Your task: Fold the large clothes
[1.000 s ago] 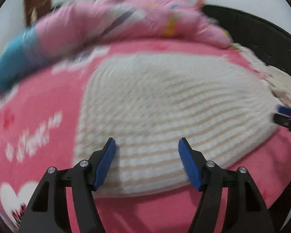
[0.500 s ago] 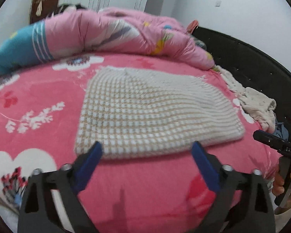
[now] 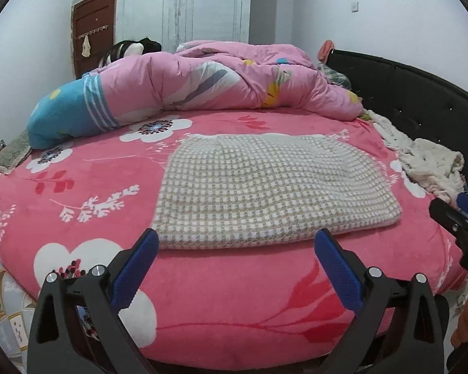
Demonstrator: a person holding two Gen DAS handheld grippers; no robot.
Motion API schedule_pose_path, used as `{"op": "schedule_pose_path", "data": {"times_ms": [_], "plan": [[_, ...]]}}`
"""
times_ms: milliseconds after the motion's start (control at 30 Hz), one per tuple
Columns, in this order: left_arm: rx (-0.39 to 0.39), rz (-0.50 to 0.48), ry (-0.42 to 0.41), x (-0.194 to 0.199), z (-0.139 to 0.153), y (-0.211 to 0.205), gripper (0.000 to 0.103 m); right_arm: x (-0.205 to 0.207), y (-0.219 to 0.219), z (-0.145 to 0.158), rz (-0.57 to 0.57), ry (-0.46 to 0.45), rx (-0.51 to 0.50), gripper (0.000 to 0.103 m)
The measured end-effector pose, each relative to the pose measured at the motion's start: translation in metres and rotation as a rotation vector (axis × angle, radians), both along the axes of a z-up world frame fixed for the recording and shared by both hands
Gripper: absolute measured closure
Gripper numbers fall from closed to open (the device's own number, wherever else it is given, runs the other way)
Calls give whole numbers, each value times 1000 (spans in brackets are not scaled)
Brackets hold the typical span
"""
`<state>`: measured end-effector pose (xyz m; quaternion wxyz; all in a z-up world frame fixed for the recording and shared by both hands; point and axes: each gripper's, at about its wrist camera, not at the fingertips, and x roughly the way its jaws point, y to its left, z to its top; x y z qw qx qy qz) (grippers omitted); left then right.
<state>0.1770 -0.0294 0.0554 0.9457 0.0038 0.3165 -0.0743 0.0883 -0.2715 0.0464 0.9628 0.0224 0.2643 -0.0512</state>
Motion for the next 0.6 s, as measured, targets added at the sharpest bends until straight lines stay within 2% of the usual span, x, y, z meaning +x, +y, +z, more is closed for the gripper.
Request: {"op": "schedule_pose_path", "data": {"times_ms": [133, 367, 600], "plan": [[6, -5, 34, 0, -2, -8, 5, 5, 0, -6, 3, 49, 36, 8], [98, 10, 90, 6, -16, -32, 5, 11, 6, -17, 22, 91, 36, 8], [74, 44, 145, 15, -26, -34, 5, 24, 1, -39, 9, 171, 65, 8]]}}
